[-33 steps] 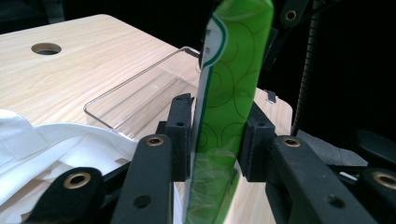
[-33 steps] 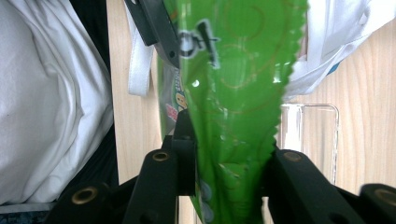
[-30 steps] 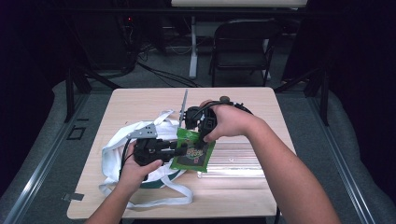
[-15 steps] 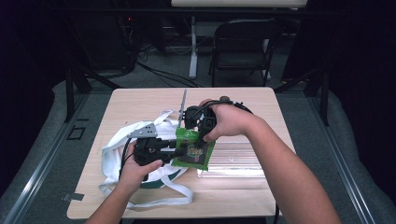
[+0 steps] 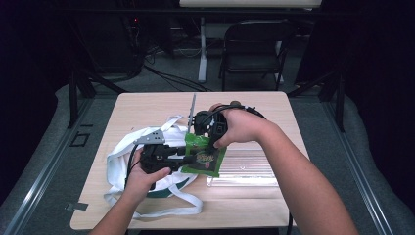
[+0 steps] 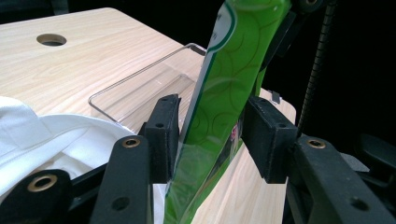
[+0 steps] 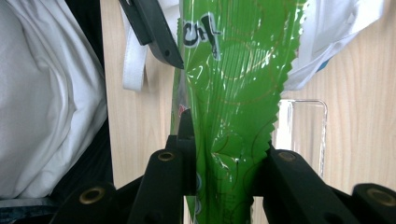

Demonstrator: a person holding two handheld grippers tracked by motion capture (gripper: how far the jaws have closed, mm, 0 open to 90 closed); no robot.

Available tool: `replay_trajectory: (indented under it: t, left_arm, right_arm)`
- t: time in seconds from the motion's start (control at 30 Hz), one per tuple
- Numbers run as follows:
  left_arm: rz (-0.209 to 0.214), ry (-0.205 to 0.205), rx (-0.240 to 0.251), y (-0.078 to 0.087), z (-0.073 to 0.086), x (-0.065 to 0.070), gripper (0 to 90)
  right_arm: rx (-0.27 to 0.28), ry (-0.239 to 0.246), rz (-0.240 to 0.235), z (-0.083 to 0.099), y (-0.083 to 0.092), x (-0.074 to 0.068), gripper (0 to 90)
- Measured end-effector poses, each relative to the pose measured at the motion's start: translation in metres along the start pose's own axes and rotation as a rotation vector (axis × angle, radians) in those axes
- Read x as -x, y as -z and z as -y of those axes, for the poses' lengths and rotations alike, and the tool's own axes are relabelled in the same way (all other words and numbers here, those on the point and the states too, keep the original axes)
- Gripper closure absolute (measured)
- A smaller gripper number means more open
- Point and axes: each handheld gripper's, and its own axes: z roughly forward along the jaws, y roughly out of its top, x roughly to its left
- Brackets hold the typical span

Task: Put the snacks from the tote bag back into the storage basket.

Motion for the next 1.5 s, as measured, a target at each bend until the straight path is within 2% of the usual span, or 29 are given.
replay_trajectory:
  t: [0.3, 0.87, 1.07, 1.5]
  left_arm:
    - [-0.007, 0.012, 0.001, 0.000, 0.001, -0.002, 55.0]
    - [-0.033, 0.003, -0.002, 0.001, 0.002, -0.004, 55.0]
    - [-0.048, 0.006, -0.002, 0.003, 0.002, -0.006, 55.0]
    - [-0.068, 0.014, 0.001, 0.006, 0.003, -0.010, 55.0]
  right_arm:
    - [-0.003, -0.009, 0.025, 0.005, 0.009, 0.001, 74.1]
    - [-0.015, -0.031, 0.077, 0.024, 0.022, 0.005, 74.1]
    - [-0.027, -0.040, 0.091, 0.030, 0.025, 0.007, 74.1]
    - [-0.070, -0.036, 0.156, 0.042, 0.030, 0.010, 74.1]
